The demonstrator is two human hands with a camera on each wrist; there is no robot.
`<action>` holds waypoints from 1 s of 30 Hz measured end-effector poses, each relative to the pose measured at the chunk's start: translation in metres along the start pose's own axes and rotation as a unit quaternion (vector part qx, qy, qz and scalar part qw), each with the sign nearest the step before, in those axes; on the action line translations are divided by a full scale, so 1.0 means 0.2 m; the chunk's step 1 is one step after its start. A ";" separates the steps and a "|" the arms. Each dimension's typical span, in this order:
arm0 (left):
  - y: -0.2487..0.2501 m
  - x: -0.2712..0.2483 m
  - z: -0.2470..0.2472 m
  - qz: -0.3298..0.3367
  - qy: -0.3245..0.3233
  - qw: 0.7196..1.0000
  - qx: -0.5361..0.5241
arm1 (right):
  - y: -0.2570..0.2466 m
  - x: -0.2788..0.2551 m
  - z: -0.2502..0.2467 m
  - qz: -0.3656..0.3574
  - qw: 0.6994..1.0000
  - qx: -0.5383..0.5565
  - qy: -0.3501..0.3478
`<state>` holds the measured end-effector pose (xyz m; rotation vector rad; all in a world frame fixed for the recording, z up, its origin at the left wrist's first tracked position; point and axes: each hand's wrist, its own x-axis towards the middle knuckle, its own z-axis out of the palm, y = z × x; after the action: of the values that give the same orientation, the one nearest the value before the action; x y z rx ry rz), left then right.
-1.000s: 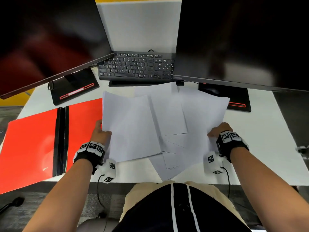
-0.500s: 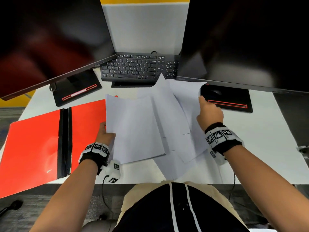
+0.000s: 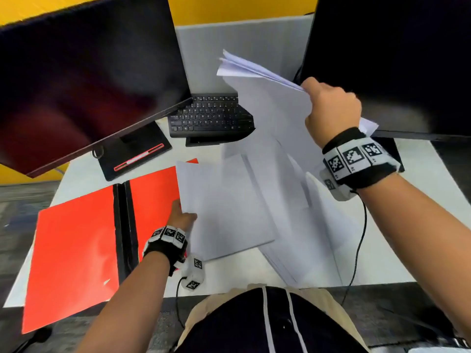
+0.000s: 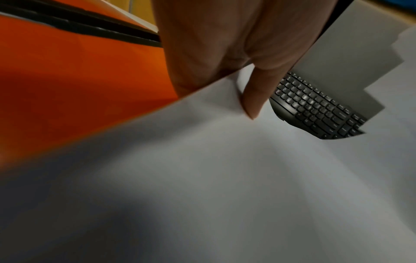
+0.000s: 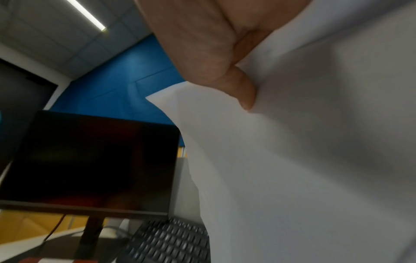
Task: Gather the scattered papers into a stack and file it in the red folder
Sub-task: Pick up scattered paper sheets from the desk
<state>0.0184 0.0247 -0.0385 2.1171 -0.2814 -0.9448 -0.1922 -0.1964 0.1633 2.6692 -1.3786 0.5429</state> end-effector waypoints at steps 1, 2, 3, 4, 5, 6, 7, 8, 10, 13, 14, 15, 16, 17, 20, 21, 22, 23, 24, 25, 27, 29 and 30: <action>0.00 0.00 -0.01 0.000 -0.004 1.000 -0.006 | -0.01 0.03 -0.04 0.009 1.000 0.009 0.017; 0.00 0.00 -0.01 0.001 -0.007 1.000 -0.015 | -0.02 0.06 -0.08 0.018 0.999 0.021 0.032; 0.00 0.00 -0.02 -0.004 -0.013 1.000 -0.028 | -0.03 0.09 -0.12 0.029 0.998 0.039 0.046; 0.00 -0.01 -0.03 -0.008 -0.021 0.999 -0.042 | -0.04 0.11 -0.15 0.039 0.996 0.061 0.058; 0.00 0.01 -0.03 -0.015 -0.034 0.998 -0.056 | -0.05 0.13 -0.17 0.054 0.992 0.089 0.068; 0.01 0.01 -0.04 -0.018 -0.045 0.996 -0.072 | -0.06 0.15 -0.18 0.071 0.987 0.122 0.078; 0.00 0.03 -0.04 -0.030 -0.058 0.994 -0.090 | -0.06 0.17 -0.18 0.089 0.980 0.157 0.082; 0.00 0.05 -0.05 -0.047 -0.069 0.991 -0.108 | -0.07 0.18 -0.16 0.105 0.972 0.194 0.077; 0.01 0.05 -0.05 -0.088 -0.094 0.976 -0.175 | -0.05 0.19 -0.06 0.143 0.952 0.268 0.044; 0.00 0.10 -0.04 -0.104 -0.096 0.958 -0.249 | -0.02 0.09 0.24 0.197 0.917 0.345 -0.043; -0.01 0.11 -0.04 -0.095 -0.094 0.955 -0.263 | -0.01 0.04 0.37 0.211 0.907 0.357 -0.071; -0.01 0.11 -0.04 -0.092 -0.088 0.956 -0.266 | 0.00 -0.02 0.48 0.226 0.897 0.368 -0.099; -0.02 0.11 -0.03 -0.090 -0.086 0.954 -0.273 | 0.00 -0.09 0.60 0.249 0.882 0.377 -0.131; -0.02 0.11 -0.03 -0.095 -0.080 0.953 -0.278 | 0.00 -0.16 0.68 0.277 0.864 0.384 -0.169; -0.04 0.12 -0.03 -0.112 -0.078 0.957 -0.257 | -0.02 -0.35 0.86 0.331 0.830 0.349 -0.282; -0.06 0.14 -0.03 -0.111 -0.067 0.964 -0.233 | -0.04 -0.39 0.89 0.344 0.823 0.341 -0.296; -0.07 0.16 -0.02 -0.109 -0.055 0.972 -0.201 | -0.05 -0.42 0.91 0.358 0.817 0.340 -0.297; -0.09 0.18 -0.01 -0.099 -0.037 0.980 -0.167 | -0.07 -0.44 0.92 0.370 0.813 0.339 -0.295; -0.10 0.21 0.00 -0.088 -0.016 0.987 -0.134 | -0.08 -0.44 0.92 0.379 0.813 0.333 -0.292; -0.13 0.25 0.01 -0.076 0.001 0.991 -0.108 | -0.08 -0.43 0.93 0.379 0.820 0.318 -0.287; -0.06 0.18 0.02 -0.074 0.023 0.995 -0.063 | -0.06 -0.39 0.93 0.363 0.845 0.292 -0.264; -0.05 0.16 0.03 -0.071 0.032 0.996 -0.045 | -0.02 -0.34 0.92 0.341 0.869 0.275 -0.230; -0.04 0.15 0.03 -0.072 0.037 0.996 -0.039 | 0.01 -0.31 0.91 0.333 0.877 0.269 -0.221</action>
<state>0.0354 0.0126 -0.0636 2.1162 -0.0551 -0.9423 -0.1770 -0.1929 -0.0275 2.7573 -2.6799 0.4080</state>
